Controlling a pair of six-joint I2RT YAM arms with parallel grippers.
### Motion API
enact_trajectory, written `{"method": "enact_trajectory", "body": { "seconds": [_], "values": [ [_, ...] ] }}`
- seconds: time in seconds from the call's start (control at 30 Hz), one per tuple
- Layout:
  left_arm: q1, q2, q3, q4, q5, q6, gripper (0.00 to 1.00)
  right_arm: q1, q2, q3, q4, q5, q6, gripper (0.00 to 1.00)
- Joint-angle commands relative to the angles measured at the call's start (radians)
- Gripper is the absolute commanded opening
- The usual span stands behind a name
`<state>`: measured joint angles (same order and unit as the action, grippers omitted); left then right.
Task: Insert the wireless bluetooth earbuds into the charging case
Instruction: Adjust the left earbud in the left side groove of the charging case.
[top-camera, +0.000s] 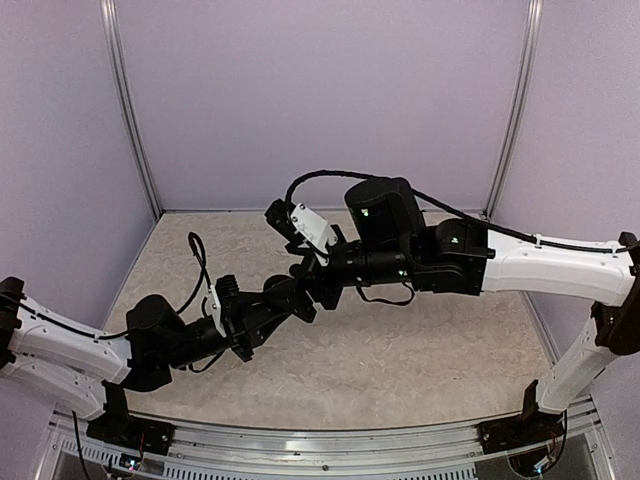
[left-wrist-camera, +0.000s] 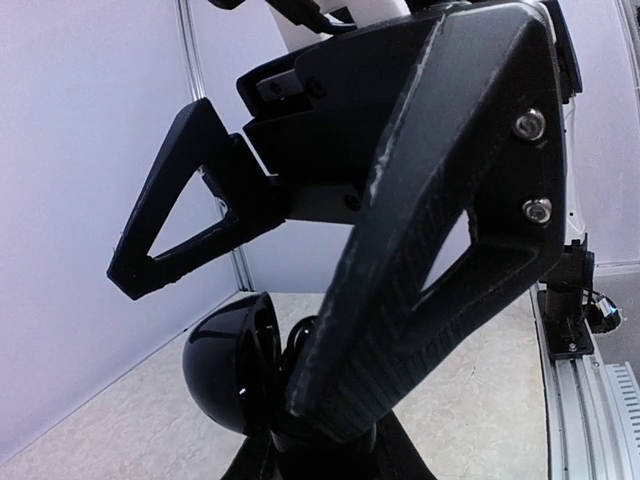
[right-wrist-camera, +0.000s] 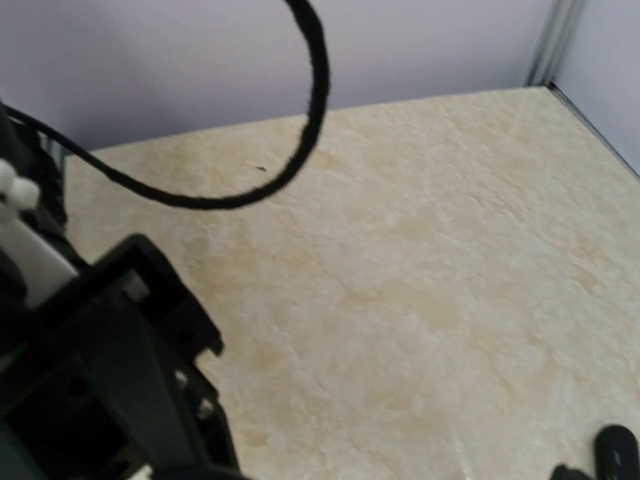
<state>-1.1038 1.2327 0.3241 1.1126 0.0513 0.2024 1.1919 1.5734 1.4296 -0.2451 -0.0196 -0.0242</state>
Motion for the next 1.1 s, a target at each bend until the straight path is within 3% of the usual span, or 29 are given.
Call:
{"method": "enact_trajectory", "body": {
  "seconds": [0.0, 0.67, 0.9, 1.07],
  "values": [
    [-0.017, 0.003, 0.032, 0.005, 0.042, 0.017, 0.07, -0.020, 0.007, -0.003, 0.066, -0.066, 0.012, 1.00],
    [-0.028, 0.001, 0.038, -0.004, 0.036, 0.023, 0.07, -0.054, 0.021, -0.011, 0.089, -0.200, 0.008, 0.99],
    [-0.023, 0.002, 0.030, 0.010, 0.036, 0.016, 0.07, -0.053, -0.019, -0.034, 0.130, -0.295, -0.013, 1.00],
    [-0.018, -0.005, 0.024, 0.013, 0.040, 0.007, 0.07, -0.054, -0.100, -0.063, 0.149, -0.280, -0.040, 0.99]
  ]
}}
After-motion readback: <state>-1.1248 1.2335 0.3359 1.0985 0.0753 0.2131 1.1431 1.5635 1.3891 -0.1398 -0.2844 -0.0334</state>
